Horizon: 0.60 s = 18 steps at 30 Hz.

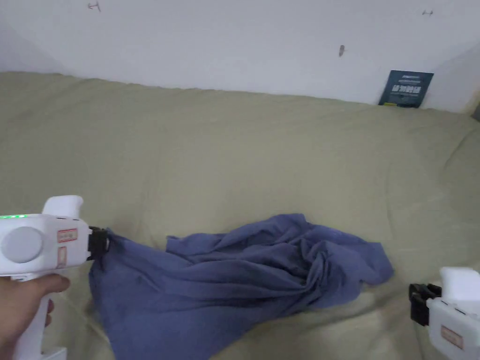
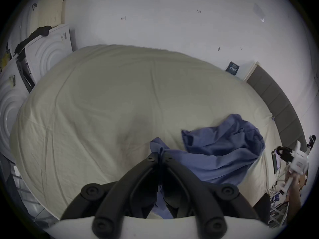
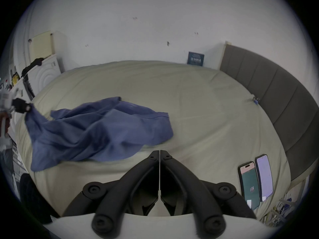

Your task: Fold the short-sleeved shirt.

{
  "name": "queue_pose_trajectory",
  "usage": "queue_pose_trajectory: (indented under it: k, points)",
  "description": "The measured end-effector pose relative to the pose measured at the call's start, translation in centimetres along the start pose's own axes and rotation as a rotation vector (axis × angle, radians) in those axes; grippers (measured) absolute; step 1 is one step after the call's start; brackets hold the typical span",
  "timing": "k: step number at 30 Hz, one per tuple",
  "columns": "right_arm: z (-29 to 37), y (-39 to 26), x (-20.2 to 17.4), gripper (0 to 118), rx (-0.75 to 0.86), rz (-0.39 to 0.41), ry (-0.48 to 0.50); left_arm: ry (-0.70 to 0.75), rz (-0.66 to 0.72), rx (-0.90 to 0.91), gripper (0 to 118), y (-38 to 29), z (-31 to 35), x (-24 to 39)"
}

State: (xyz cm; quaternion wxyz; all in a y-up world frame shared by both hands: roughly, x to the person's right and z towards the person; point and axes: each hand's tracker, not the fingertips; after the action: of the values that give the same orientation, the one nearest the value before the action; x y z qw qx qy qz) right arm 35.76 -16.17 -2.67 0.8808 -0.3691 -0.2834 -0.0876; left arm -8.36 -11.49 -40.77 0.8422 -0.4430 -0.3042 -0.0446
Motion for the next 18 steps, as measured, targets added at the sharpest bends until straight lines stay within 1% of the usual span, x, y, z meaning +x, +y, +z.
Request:
queue_pose_trajectory:
  k: [1, 2, 3, 4, 5, 6, 8, 9, 10, 12, 13, 14, 15, 16, 17, 18]
  points:
    - [-1.4, 0.7, 0.7, 4, -0.020, -0.019, 0.001, 0.001, -0.007, 0.010, 0, 0.1, 0.4, 0.2]
    - [-2.7, 1.2, 1.3, 12, -0.037, -0.047, 0.014, 0.003, -0.019, 0.015, 0, 0.2, 0.5, 0.7]
    - [-4.5, 2.0, 1.9, 37, -0.063, -0.076, 0.036, 0.004, -0.026, 0.026, 0, 0.3, 0.6, 0.9]
    - [-6.4, 2.6, 2.6, 88, -0.099, -0.096, 0.041, 0.002, -0.027, 0.029, 0, 0.4, 0.6, 0.9]
    - [-8.0, 3.3, 2.9, 112, -0.139, -0.105, 0.020, 0.001, -0.028, 0.028, 0, 0.5, 0.5, 1.0]
    - [-9.6, 3.8, 3.3, 118, -0.169, -0.113, 0.025, 0.003, -0.028, 0.029, 0, 0.6, 0.4, 1.2]
    - [-12.8, 4.5, 4.0, 118, -0.155, -0.098, 0.027, 0.005, -0.031, 0.028, 0, 0.7, 0.2, 1.3]
    - [-14.0, 5.1, 4.0, 118, -0.172, -0.077, 0.011, 0.009, -0.033, 0.026, 0, 0.8, 0.1, 1.3]
    - [-15.0, 5.6, 3.9, 118, -0.180, -0.058, -0.026, 0.012, -0.034, 0.024, 0, 0.9, -0.1, 1.1]
    - [-16.4, 5.8, 3.4, 118, -0.204, -0.035, -0.060, 0.019, -0.034, 0.013, 0, 1.0, -0.6, 0.9]
    - [-16.9, 5.8, 2.9, 117, -0.235, -0.017, -0.060, 0.024, -0.035, 0.010, 0, 1.1, -0.8, 0.8]
    - [-17.0, 5.7, 2.4, 111, -0.242, -0.003, -0.022, 0.031, -0.034, 0.008, 0, 1.0, -1.1, 0.7]
    - [-16.7, 5.4, 1.5, 98, -0.237, 0.026, 0.013, 0.048, -0.032, 0.006, 0, 1.0, -1.4, 0.7]
    - [-16.3, 5.0, 0.5, 63, -0.235, 0.050, 0.021, 0.049, -0.037, 0.008, 0, 0.9, -1.8, 0.6]
    - [-16.1, 4.6, 0.2, 39, -0.222, 0.019, 0.065, 0.051, -0.038, 0.010, 0, 0.9, -2.1, 0.6]
    - [-16.0, 4.6, 0.1, 22, -0.232, -0.032, 0.091, 0.053, -0.036, 0.010, 0, 0.7, -2.3, 0.8]
